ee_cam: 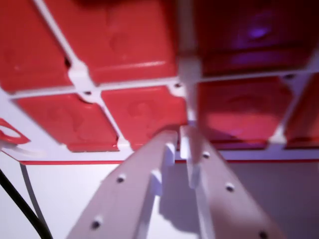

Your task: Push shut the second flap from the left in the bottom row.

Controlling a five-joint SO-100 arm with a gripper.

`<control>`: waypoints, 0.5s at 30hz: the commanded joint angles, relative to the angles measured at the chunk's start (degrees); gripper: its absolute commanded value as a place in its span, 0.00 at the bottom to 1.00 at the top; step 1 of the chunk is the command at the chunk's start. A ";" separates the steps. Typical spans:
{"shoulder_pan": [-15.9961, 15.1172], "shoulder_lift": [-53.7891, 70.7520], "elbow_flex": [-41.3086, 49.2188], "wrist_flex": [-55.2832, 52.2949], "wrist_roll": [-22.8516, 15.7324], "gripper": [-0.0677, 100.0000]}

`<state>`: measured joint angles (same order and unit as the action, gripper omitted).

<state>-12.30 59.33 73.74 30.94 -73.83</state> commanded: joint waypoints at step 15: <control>0.00 11.69 -4.04 2.72 0.09 0.00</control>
<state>-11.69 59.59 73.74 31.82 -73.83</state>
